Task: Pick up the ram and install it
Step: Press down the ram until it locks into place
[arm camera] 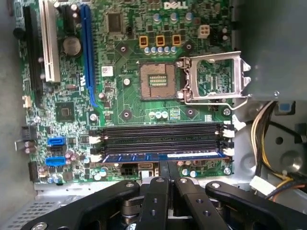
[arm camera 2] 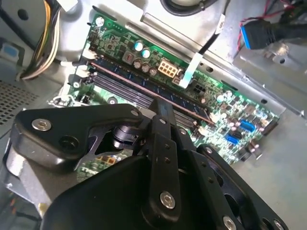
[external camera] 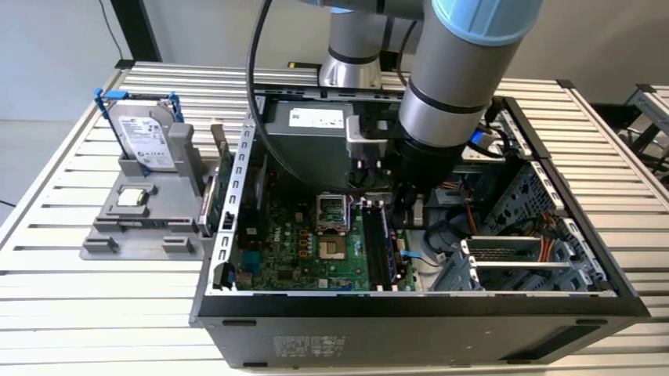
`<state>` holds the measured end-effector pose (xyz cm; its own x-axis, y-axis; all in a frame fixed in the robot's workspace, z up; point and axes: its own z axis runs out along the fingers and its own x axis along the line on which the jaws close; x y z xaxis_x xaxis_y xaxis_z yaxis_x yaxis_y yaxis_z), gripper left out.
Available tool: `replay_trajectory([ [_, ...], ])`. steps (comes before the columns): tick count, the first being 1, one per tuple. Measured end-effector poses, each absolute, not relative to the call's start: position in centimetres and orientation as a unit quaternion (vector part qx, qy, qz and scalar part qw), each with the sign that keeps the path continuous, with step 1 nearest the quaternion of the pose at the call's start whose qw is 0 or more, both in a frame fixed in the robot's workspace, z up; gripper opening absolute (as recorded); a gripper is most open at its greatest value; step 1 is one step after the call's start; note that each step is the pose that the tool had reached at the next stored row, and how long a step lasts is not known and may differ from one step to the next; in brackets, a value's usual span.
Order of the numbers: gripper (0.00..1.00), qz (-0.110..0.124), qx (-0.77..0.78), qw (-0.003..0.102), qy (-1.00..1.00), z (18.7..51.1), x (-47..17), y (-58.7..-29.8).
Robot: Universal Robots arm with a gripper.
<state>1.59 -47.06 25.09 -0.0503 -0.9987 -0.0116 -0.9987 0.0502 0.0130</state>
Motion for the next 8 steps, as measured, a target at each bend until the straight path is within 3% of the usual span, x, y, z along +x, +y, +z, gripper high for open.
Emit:
replay_trajectory([
  [8, 0.0, -0.01, 0.693, 0.001, -0.721, 24.4, 1.68, -47.25],
])
